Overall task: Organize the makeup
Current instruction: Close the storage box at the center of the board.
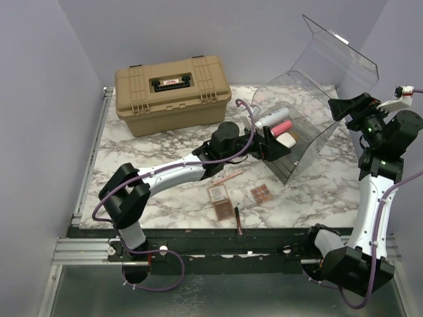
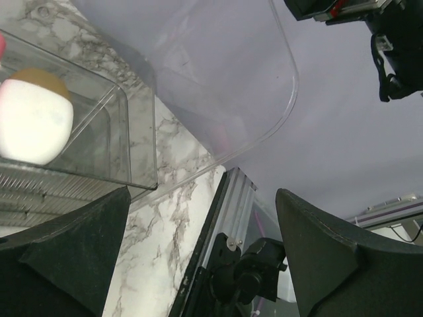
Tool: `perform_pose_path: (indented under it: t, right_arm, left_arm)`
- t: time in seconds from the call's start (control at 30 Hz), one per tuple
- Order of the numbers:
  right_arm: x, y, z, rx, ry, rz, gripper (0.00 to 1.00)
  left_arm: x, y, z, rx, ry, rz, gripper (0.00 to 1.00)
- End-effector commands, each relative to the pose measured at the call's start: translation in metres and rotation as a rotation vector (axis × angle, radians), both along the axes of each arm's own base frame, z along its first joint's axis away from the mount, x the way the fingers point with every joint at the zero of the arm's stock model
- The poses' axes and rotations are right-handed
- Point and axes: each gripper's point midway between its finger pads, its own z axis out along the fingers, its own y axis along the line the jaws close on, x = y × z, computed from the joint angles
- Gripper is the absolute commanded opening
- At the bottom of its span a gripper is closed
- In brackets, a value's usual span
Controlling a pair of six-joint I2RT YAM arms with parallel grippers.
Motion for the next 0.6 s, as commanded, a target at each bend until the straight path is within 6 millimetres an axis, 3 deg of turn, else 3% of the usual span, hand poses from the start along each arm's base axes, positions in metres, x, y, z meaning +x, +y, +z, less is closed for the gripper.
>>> perform_pose_path:
  t: [0.0, 0.33, 0.57]
  right_arm:
    - [-0.009, 0.009, 0.014, -0.056, -0.098, 0.035, 0.96]
    - [-0.014, 0.011, 0.009, -0.083, -0.105, 0.042, 0.95]
    - [-0.018, 0.024, 0.021, -0.104, -0.162, 0.118, 0.95]
  left_arm:
    - [-0.003, -0.014, 0.02, -0.041, -0.041, -0.058, 0.92]
    - [-0.005, -0.019, 0.016, 0.015, -0.086, -0.102, 0.91]
    - [-0.001, -0.016, 0.006, 0.093, -0.108, -0.085, 0.91]
